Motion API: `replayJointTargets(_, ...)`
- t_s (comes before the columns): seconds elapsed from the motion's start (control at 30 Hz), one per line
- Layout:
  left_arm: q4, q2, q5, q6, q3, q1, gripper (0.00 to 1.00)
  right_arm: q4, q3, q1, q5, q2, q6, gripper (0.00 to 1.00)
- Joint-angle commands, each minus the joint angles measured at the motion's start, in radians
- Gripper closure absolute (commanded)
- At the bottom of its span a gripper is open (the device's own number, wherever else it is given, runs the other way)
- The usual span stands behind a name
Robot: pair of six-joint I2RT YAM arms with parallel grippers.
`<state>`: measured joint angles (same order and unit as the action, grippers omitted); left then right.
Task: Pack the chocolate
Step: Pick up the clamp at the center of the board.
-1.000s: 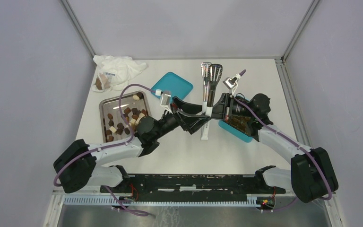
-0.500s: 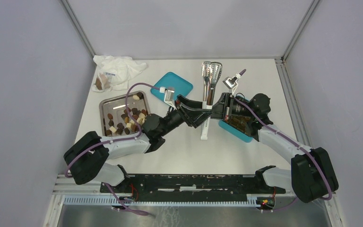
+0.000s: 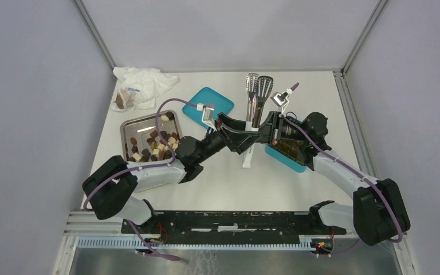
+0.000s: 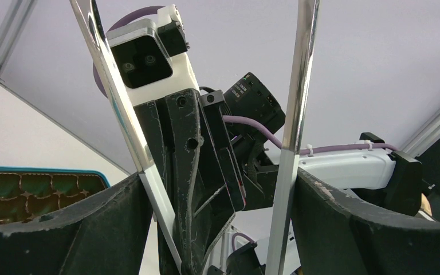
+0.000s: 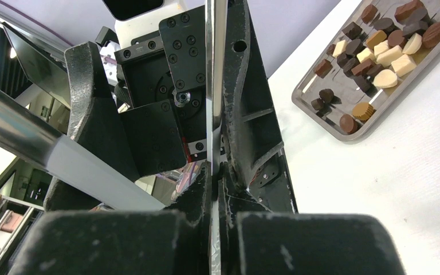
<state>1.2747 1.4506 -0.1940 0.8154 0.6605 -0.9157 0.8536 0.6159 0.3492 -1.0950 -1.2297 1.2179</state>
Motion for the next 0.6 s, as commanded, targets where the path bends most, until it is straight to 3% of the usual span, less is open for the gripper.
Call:
replayJointTargets(0.0, 0.1, 0.023, -0.025, 0.049, 0.065, -0.006, 0.16, 0.003, 0.03, 0.01, 0.006, -0.001, -0.017, 0.99)
replayJointTargets(0.13, 0.13, 0.025, -0.009, 0.056, 0.053, -0.006, 0.23, 0.001, 0.027, 0.01, 0.01, 0.002, -0.019, 0.96)
replayJointTargets(0.23, 0.137, 0.016, 0.002, 0.057, 0.046, -0.006, 0.28, -0.015, 0.027, 0.009, 0.009, 0.007, -0.041, 0.87)
replayJointTargets(0.4, 0.134, -0.032, 0.026, 0.057, 0.02, 0.006, 0.29, -0.124, 0.031, 0.008, 0.007, 0.049, -0.159, 0.66)
replayJointTargets(0.57, 0.131, -0.08, 0.018, 0.096, -0.001, 0.039, 0.29, -0.294, 0.057, -0.001, -0.001, 0.109, -0.384, 0.41)
